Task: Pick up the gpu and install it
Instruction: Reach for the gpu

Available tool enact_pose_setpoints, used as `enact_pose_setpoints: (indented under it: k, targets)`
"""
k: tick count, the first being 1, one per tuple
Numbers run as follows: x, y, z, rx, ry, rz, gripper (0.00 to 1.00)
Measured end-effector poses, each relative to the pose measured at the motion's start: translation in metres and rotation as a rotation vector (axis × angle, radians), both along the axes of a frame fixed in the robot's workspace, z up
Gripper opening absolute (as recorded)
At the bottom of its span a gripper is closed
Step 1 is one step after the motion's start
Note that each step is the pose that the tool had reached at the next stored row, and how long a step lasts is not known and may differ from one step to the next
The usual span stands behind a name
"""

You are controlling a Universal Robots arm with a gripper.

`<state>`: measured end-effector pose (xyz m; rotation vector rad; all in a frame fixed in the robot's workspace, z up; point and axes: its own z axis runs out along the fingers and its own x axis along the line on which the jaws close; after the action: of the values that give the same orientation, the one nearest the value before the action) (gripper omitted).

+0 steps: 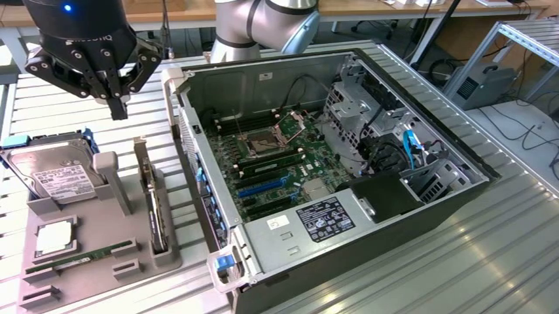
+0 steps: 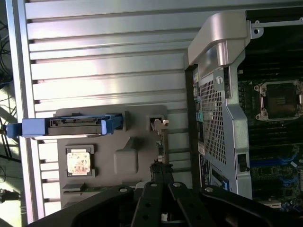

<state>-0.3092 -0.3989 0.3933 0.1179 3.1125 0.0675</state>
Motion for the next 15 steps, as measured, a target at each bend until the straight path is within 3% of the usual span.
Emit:
enact_pose_setpoints:
  k: [15]
  targets:
    - [-0.0044, 0.0000, 0.0000, 0.0000, -0.0001, 0.000, 0.11]
